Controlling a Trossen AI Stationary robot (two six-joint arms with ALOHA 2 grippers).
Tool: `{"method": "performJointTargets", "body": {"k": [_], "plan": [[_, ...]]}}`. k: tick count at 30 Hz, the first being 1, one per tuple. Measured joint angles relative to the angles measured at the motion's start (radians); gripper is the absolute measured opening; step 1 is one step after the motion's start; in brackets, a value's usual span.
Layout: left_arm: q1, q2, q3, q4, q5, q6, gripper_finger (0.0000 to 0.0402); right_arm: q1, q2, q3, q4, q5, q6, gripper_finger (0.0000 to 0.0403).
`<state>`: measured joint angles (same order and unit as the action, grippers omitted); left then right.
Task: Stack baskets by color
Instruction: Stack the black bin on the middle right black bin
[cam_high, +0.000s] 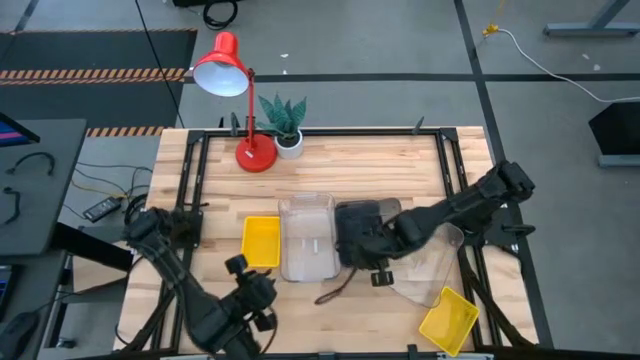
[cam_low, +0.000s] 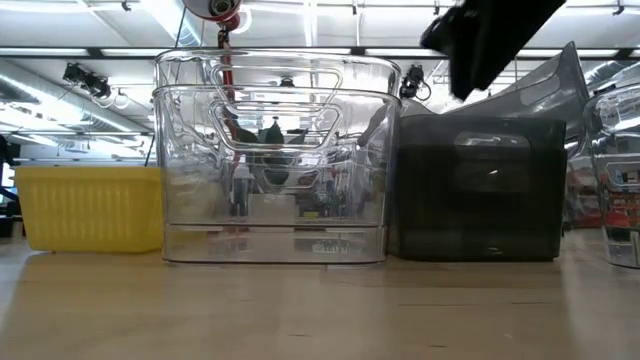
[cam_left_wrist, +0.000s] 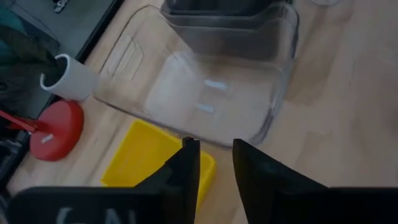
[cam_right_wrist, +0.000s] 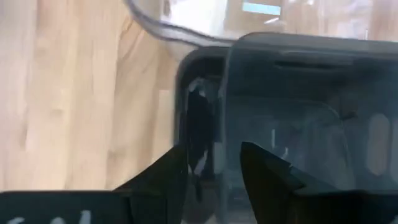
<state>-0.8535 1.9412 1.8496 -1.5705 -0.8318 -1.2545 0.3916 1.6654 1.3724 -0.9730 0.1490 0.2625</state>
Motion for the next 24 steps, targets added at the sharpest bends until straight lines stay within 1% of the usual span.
{"method": "performJointTargets", "body": {"k": [4,7,10,13,14,19,21,24], "plan": [[-0.021,-0.007,-0.026,-0.001,-0.014,-0.060,0.0090,-0.042,0.043,0.000,0.017,-0.012,-0.063,0.0148],[-0.026,-0.006,-0.025,0.003,-0.039,-0.069,0.0083,-0.060,0.069,0.000,0.022,-0.012,-0.121,0.0129],[-0.027,-0.006,-0.025,0.002,-0.051,-0.069,0.0077,-0.067,0.082,0.000,0.021,-0.012,-0.207,0.0091],[-0.028,-0.006,-0.025,-0.001,-0.058,-0.065,0.0074,-0.061,0.084,0.000,0.018,-0.009,-0.260,0.0031],[-0.027,-0.006,-0.025,0.000,-0.059,-0.062,0.0073,-0.057,0.083,0.000,0.016,-0.011,-0.269,0.0017],[-0.027,-0.006,-0.025,0.000,-0.065,-0.060,0.0075,0.009,0.044,0.016,-0.036,0.070,-0.330,0.0007],[-0.027,-0.006,-0.025,-0.001,-0.066,-0.058,0.0074,0.043,0.027,0.039,-0.082,0.096,-0.388,0.0006],[-0.027,-0.006,-0.025,0.000,-0.066,-0.058,0.0070,0.097,-0.006,0.071,-0.146,0.098,-0.508,0.0006]]}}
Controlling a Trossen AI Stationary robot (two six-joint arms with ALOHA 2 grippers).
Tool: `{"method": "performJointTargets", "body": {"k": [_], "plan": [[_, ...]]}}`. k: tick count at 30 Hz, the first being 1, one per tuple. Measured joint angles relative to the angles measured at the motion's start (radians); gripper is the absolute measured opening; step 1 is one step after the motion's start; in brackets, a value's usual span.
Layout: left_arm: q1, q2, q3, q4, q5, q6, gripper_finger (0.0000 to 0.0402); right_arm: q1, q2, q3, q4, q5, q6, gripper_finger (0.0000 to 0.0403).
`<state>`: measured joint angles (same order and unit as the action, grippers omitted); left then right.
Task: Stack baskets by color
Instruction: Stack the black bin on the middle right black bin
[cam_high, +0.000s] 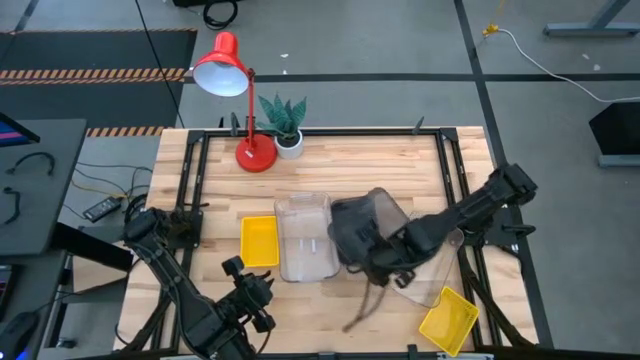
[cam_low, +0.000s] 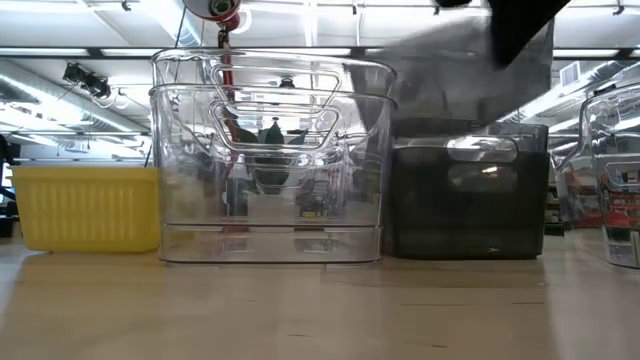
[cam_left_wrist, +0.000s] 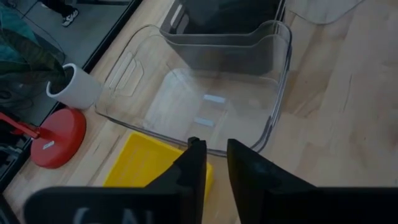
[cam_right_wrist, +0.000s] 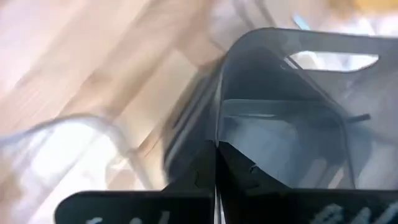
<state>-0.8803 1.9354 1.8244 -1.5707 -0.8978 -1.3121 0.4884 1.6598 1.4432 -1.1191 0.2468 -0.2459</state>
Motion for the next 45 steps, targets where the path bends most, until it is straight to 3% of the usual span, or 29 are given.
{"method": "performJointTargets", "body": {"k": [9,17,26,32,41,45], "plan": [[0.002,0.000,0.000,0.000,-0.009,0.000,0.0068,0.058,-0.035,0.015,-0.113,0.024,-0.217,0.0020],[0.014,0.001,0.000,0.000,-0.023,0.004,0.0057,0.034,-0.030,0.015,-0.128,0.024,-0.406,0.0006],[0.040,0.001,0.000,0.001,-0.023,0.023,0.0054,-0.012,-0.030,0.008,-0.125,0.014,-0.613,0.0018],[0.048,0.001,0.000,0.002,-0.023,0.023,0.0051,-0.037,-0.030,-0.067,-0.126,0.021,-0.721,0.0027],[0.048,0.001,0.000,0.003,-0.023,0.026,0.0051,-0.041,-0.030,-0.134,-0.087,0.108,-0.838,0.0069],[0.048,0.002,0.000,0.003,-0.023,0.026,0.0051,-0.032,-0.030,-0.134,-0.078,0.218,-0.847,0.0097]]}}
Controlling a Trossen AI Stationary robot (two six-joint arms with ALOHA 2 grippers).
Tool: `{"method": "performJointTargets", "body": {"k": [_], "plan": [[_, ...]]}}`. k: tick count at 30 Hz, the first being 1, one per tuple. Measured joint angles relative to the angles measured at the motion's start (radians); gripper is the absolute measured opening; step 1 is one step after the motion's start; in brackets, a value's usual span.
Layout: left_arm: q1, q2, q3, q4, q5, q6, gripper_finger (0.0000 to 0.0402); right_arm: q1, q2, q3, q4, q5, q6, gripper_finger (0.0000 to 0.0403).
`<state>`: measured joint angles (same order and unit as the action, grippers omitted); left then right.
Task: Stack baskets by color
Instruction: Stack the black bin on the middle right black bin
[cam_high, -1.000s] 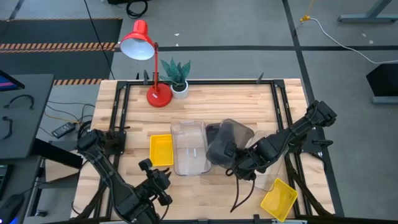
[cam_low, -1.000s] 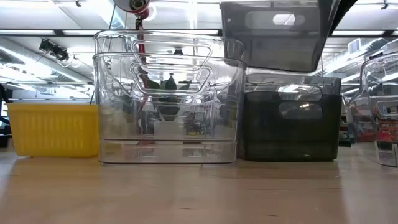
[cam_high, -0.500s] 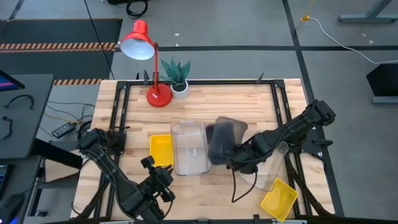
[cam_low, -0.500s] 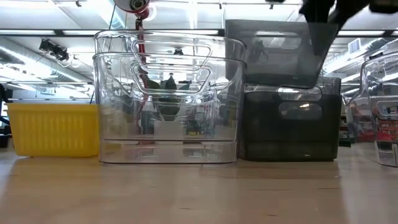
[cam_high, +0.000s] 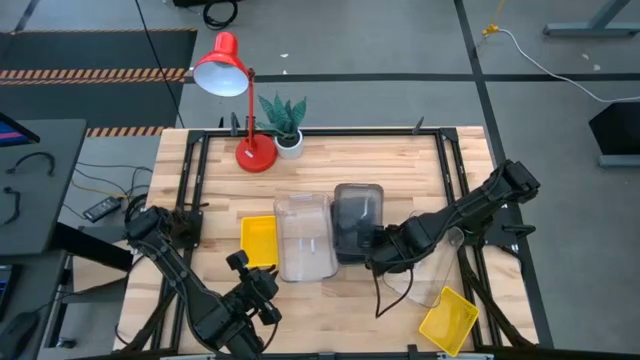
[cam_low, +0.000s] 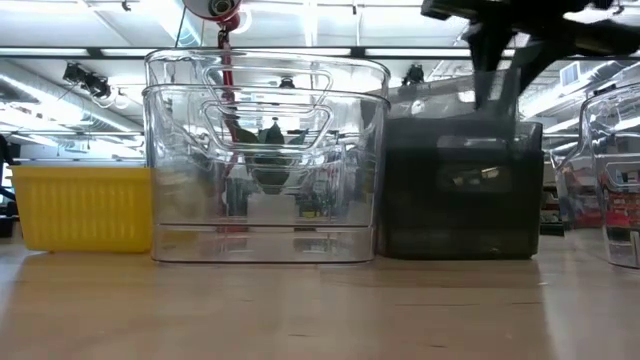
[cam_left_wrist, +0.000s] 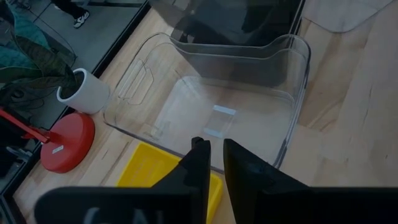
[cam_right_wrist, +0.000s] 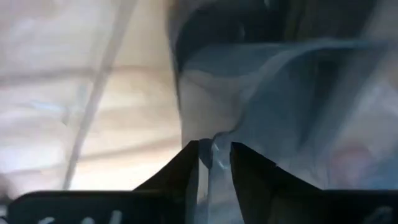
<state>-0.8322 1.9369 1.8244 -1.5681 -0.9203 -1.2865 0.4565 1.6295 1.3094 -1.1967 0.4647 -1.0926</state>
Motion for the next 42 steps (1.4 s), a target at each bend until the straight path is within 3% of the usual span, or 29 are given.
{"method": "performJointTargets", "body": {"k": [4,9,14,17,20,26,32,42], "plan": [[-0.001,0.000,0.000,0.000,0.000,0.000,0.0048,0.024,0.000,0.027,-0.013,0.036,0.122,0.0128],[-0.001,0.000,0.000,0.000,0.000,-0.001,0.0048,0.056,0.000,0.099,-0.003,-0.039,0.464,0.0167],[-0.001,0.000,0.000,0.001,0.000,-0.002,0.0046,0.060,0.000,0.115,0.140,-0.190,0.816,0.0190],[-0.001,0.000,0.000,0.001,0.000,-0.003,0.0047,0.060,0.000,0.108,0.171,-0.193,0.936,0.0194],[-0.001,0.000,0.000,0.001,0.000,-0.003,0.0047,0.062,0.000,0.108,0.121,-0.128,1.009,0.0193],[-0.002,0.000,0.000,0.001,0.000,-0.002,0.0048,0.092,-0.010,0.106,0.063,-0.136,1.036,0.0192],[-0.003,0.000,0.000,0.001,0.000,-0.002,0.0048,0.138,-0.029,0.106,0.064,0.042,1.108,0.0182],[-0.003,0.000,0.000,0.004,0.000,-0.002,0.0041,0.119,-0.026,-0.083,0.205,-0.015,1.124,0.0114]]}}
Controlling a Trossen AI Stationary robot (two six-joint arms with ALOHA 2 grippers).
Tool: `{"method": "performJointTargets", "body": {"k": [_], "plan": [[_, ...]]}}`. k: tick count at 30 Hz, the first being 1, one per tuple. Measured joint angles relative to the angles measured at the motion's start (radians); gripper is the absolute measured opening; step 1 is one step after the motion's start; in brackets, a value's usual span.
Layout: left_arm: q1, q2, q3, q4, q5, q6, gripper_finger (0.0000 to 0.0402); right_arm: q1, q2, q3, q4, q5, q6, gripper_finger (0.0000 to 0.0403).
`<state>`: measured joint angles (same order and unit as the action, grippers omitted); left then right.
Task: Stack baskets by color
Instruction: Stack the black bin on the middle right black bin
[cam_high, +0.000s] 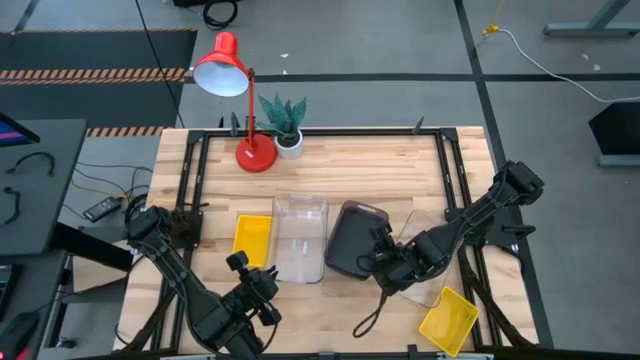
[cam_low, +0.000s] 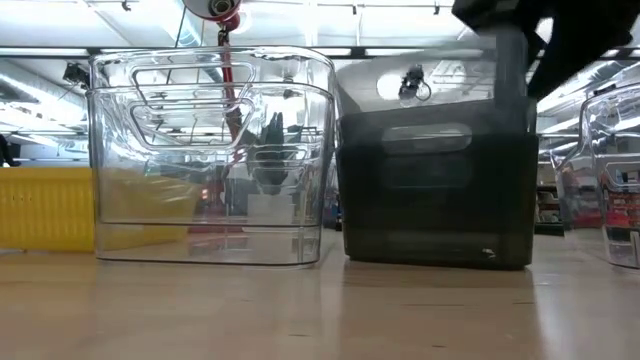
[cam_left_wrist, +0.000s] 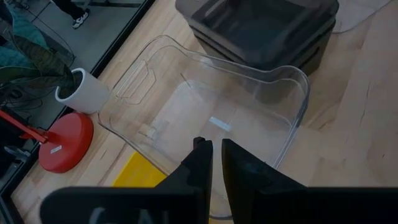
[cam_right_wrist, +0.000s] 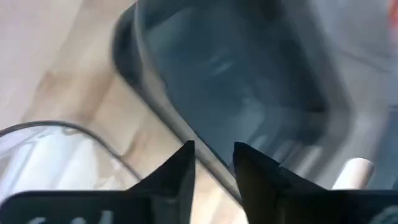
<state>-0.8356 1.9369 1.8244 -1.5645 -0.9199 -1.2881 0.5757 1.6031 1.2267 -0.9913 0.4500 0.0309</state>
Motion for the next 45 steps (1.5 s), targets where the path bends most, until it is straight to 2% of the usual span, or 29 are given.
{"method": "performJointTargets", "body": {"k": [7,11,15,19,25,31,37,45], "plan": [[0.000,0.000,0.000,0.000,0.000,0.001,0.0040,0.017,-0.013,0.020,-0.041,-0.032,-0.005,0.0048],[0.000,0.000,0.000,0.000,0.000,0.000,0.0036,0.027,-0.065,0.035,-0.059,-0.032,0.022,0.0032],[0.000,0.000,0.000,0.002,0.000,-0.002,0.0035,0.010,-0.116,0.035,-0.003,-0.027,0.142,0.0022],[0.000,0.000,0.000,0.004,0.000,-0.003,0.0038,-0.008,-0.136,-0.007,0.206,-0.014,0.290,0.0010],[0.000,0.000,0.000,0.005,0.000,-0.003,0.0032,-0.022,-0.089,-0.161,0.684,0.006,0.438,0.0006],[0.001,0.000,0.000,0.010,0.000,-0.002,0.0028,-0.029,0.009,-0.260,0.977,0.107,0.445,0.0003],[0.001,0.000,0.000,0.010,-0.001,-0.001,0.0033,-0.030,0.048,-0.263,0.998,0.111,0.447,0.0004],[0.000,0.000,0.000,0.021,0.000,0.002,0.0024,-0.019,0.019,-0.259,0.930,-0.026,0.391,0.0004]]}}
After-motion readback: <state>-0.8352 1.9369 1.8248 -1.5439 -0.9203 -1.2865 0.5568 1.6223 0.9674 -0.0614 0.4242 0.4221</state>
